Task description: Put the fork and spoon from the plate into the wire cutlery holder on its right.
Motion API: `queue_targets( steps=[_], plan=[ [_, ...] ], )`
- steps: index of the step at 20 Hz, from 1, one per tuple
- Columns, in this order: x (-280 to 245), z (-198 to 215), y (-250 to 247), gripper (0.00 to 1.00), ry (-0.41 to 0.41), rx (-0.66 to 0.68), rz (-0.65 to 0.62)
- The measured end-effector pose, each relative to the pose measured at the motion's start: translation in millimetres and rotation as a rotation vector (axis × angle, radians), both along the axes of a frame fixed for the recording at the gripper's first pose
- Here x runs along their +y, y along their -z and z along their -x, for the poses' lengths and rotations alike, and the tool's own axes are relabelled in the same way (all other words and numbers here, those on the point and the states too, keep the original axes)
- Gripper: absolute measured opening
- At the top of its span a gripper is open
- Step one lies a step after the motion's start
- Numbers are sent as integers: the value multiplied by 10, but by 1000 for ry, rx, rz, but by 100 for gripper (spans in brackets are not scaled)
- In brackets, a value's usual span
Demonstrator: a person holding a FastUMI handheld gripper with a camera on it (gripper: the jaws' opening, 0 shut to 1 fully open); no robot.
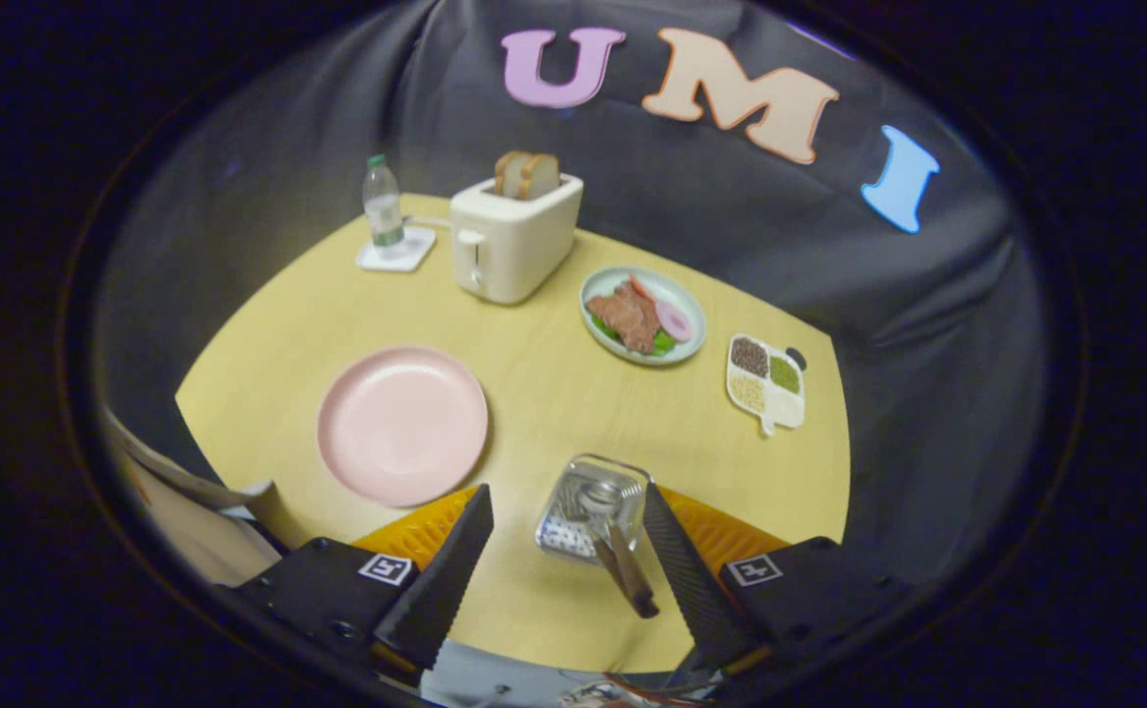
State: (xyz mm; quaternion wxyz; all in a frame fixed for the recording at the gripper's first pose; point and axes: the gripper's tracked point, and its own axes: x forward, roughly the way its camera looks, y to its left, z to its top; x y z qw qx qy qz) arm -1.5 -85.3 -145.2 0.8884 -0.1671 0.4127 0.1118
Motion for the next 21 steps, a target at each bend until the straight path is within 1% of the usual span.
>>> queue_targets(
  steps=[2, 5, 7, 9, 11, 13, 16, 21],
  plan=[
    [181, 43, -158, 99, 41, -120, -84],
    [382, 149, -437, 99, 77, -299, -187],
    [416, 143, -624, 99, 109, -422, -202],
    [510, 158, -769, 98, 134, -518, -229],
    [628, 178, -925, 98, 146, -601, -274],
    [718, 177, -1094, 98, 142, -679, -302],
    [762, 166, -1186, 98, 122, -737, -286],
    [781, 158, -1268, 98, 142, -762, -328]
  ],
)
